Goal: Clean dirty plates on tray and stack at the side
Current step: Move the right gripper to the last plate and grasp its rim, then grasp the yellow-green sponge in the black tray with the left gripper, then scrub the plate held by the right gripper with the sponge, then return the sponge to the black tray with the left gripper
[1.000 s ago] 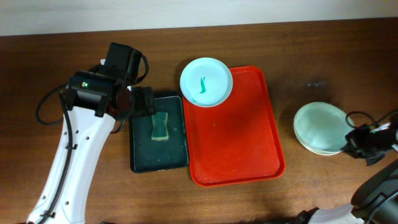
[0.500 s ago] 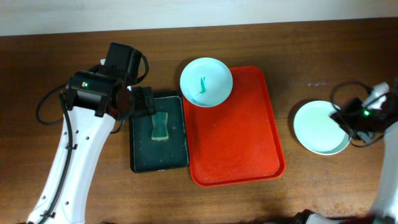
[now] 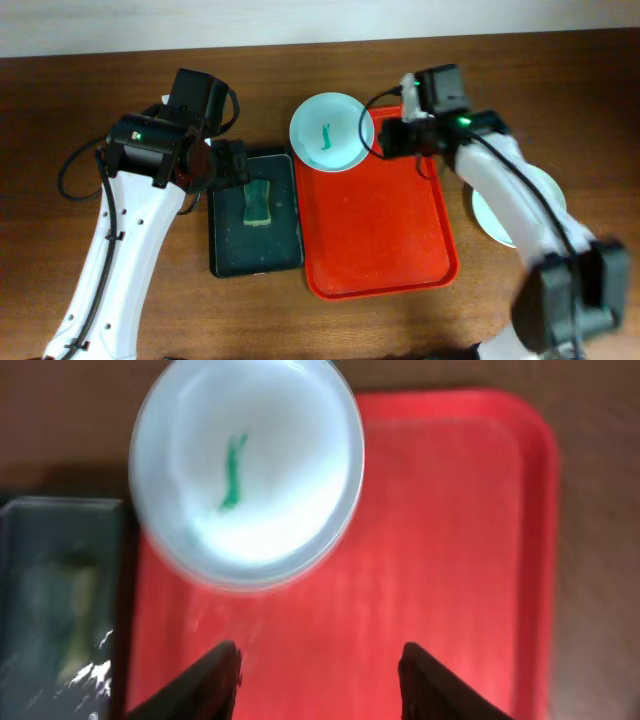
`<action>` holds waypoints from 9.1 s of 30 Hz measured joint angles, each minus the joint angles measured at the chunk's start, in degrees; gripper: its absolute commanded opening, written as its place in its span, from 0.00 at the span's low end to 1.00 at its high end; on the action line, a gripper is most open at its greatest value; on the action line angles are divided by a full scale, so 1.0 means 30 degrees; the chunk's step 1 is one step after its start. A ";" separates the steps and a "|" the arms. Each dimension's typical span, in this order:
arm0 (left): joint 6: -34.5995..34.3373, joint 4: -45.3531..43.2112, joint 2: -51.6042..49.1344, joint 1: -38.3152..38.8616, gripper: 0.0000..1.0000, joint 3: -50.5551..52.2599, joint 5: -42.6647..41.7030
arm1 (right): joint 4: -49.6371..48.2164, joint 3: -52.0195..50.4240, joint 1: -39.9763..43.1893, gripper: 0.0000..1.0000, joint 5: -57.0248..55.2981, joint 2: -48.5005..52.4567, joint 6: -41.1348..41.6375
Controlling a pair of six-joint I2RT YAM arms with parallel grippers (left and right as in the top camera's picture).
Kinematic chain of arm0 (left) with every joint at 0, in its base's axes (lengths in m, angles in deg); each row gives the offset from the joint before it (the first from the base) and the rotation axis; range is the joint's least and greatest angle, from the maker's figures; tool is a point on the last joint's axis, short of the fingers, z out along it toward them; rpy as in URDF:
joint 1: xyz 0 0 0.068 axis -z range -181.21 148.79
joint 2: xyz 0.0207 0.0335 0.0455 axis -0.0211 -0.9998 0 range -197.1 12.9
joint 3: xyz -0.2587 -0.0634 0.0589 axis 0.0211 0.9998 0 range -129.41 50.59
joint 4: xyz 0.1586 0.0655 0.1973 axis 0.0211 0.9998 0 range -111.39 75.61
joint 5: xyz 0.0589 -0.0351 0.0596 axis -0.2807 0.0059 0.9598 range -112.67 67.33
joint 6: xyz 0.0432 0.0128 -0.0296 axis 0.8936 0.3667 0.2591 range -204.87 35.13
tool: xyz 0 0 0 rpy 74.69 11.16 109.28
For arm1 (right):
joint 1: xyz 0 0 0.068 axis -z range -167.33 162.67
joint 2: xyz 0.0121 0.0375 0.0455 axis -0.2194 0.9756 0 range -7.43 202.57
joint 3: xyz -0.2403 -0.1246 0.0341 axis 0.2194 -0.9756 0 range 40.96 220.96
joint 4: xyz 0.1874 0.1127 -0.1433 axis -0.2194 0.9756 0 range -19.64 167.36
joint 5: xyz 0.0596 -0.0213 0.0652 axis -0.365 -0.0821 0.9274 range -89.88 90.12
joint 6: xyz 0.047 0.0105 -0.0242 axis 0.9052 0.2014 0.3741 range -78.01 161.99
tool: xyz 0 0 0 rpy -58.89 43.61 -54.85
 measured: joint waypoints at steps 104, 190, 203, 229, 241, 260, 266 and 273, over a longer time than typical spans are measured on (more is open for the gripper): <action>0.1647 -1.3748 -0.4597 0.0000 0.33 1.0440 -0.2477 | 0.8123 -0.3621 0.0204 0.39 -0.1435 -0.9617 0.1071; 0.0641 -1.2692 -0.9333 0.7504 0.00 0.3315 -0.8255 | 0.0882 -0.6295 0.3213 0.09 0.2688 0.1508 -0.0678; -0.1107 -1.5846 -1.1927 0.8400 0.00 0.3279 -1.0499 | 0.1574 -0.6288 0.3228 0.05 0.3213 0.1647 -0.0699; -0.1457 -1.1584 -1.2386 0.7082 0.00 0.1253 -0.6470 | 0.2055 -0.6222 0.3381 0.05 0.3665 0.1792 -0.0678; -0.1464 -1.4105 -1.3114 0.9216 0.00 0.1253 -1.1628 | 0.2200 -0.6222 0.3446 0.05 0.3519 0.1785 -0.0692; -0.1683 -0.7264 -1.2502 0.8291 0.00 0.0627 -0.2696 | 0.2069 -0.6229 0.3075 0.05 0.4306 0.1916 -0.0619; -0.2397 -0.5144 -1.2575 0.8065 0.00 -0.0801 -0.0641 | 0.2142 -0.6229 0.3060 0.04 0.4444 0.1931 -0.0619; -0.2470 -0.1297 -1.1817 0.7023 0.00 -0.4189 -0.0510 | 0.2302 -0.6222 0.3104 0.05 0.4306 0.1931 -0.0648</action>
